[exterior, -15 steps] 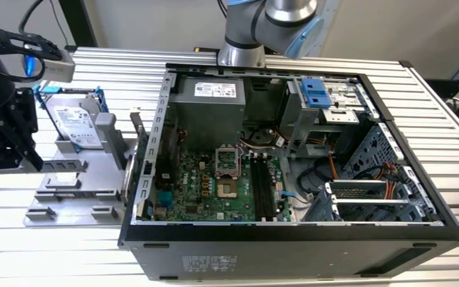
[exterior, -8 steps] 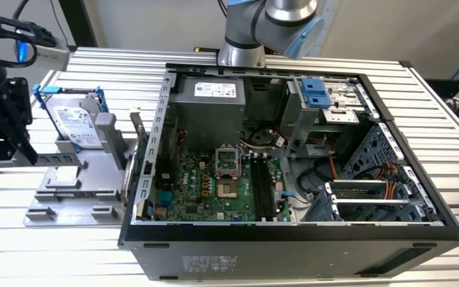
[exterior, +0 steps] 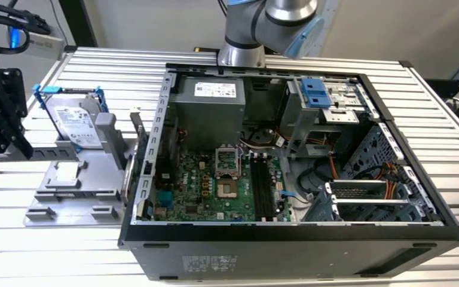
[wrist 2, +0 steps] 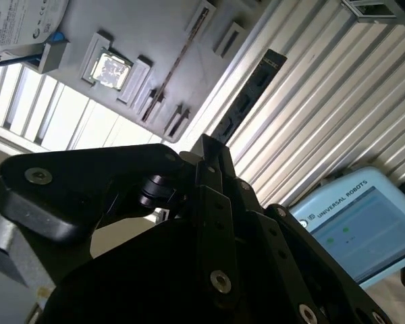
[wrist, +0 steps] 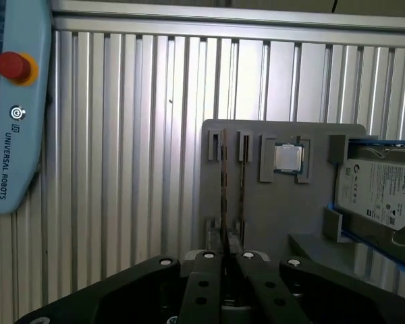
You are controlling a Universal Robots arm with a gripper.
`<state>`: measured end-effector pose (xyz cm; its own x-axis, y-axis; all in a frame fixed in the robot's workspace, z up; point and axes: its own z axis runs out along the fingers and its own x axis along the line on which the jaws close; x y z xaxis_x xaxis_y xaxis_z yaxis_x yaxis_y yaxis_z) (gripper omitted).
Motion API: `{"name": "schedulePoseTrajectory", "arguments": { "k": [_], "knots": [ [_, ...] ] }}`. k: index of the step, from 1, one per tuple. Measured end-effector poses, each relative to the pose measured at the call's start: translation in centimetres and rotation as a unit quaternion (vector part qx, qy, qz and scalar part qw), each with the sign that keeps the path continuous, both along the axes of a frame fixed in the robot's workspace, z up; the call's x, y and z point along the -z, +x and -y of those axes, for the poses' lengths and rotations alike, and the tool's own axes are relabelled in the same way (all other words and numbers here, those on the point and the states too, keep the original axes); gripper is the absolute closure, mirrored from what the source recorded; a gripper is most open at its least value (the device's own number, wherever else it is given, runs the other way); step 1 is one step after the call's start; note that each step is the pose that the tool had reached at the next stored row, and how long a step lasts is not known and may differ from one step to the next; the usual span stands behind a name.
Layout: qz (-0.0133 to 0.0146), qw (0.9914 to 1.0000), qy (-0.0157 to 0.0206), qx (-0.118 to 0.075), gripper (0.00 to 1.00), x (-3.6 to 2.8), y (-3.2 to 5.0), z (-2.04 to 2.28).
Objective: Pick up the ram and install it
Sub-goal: 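Pick up the ram and move it above insertion slot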
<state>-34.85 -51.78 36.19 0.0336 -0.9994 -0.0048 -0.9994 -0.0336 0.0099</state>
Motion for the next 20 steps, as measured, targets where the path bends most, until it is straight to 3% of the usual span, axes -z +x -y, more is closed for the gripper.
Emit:
{"name": "schedulePoseTrajectory", "arguments": {
  "k": [20],
  "knots": [
    [0.0001,1.0,0.0,0.0,1.0,-3.41,-0.01,0.0]
  ]
}}
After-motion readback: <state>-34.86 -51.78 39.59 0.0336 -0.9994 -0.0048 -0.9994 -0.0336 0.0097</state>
